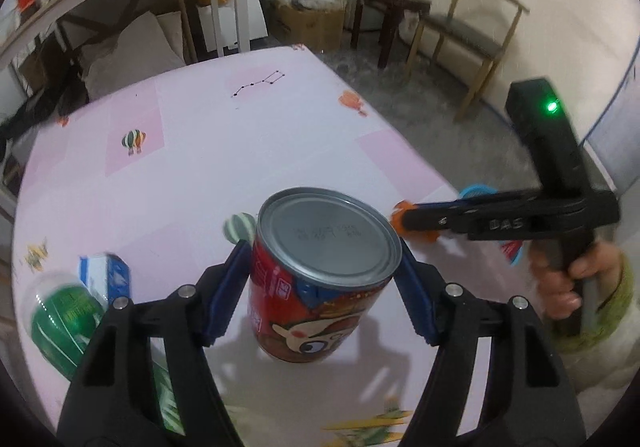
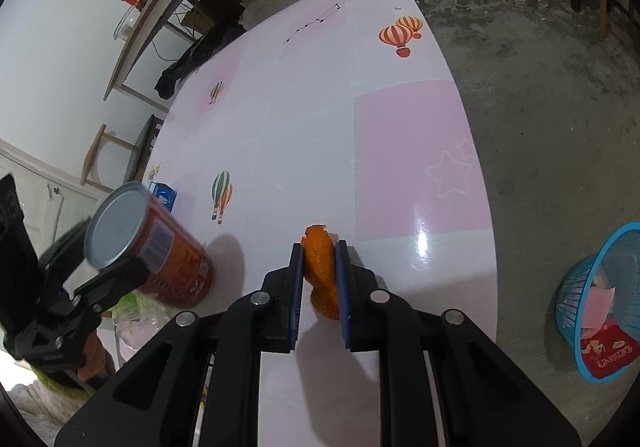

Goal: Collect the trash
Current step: 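Lift the red can with the left tool while the right tool holds the orange peel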

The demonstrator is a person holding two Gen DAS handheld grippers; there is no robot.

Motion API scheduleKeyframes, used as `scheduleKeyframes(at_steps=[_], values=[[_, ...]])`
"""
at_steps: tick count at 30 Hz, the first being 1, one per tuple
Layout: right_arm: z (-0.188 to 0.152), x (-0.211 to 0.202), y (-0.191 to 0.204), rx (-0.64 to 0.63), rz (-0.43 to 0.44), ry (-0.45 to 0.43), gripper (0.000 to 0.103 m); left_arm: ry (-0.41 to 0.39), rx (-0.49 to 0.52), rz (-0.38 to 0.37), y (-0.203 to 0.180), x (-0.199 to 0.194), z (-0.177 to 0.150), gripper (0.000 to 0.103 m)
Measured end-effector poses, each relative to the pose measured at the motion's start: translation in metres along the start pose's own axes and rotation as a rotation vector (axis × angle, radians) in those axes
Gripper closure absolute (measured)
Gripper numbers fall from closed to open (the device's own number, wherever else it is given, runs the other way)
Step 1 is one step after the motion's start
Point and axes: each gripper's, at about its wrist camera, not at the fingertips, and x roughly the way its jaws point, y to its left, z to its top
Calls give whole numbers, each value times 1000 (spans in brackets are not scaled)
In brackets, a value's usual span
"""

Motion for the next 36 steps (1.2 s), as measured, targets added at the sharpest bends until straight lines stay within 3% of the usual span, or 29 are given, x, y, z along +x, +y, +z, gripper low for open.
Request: scheduleKeyframes(at_steps=[14, 21, 28, 36], values=[[-13, -7, 0, 15, -11, 0, 87, -19, -82, -66, -19, -19, -32, 36], [-31, -13, 14, -74, -71, 36, 86, -50, -73, -78, -35, -21, -57, 36], [-50, -21, 25, -152, -106, 52, 69, -67, -37, -59, -48, -25, -71, 36], [-55, -23, 27, -162, -127, 26, 69, -60, -68, -55, -43, -25, -74, 38]])
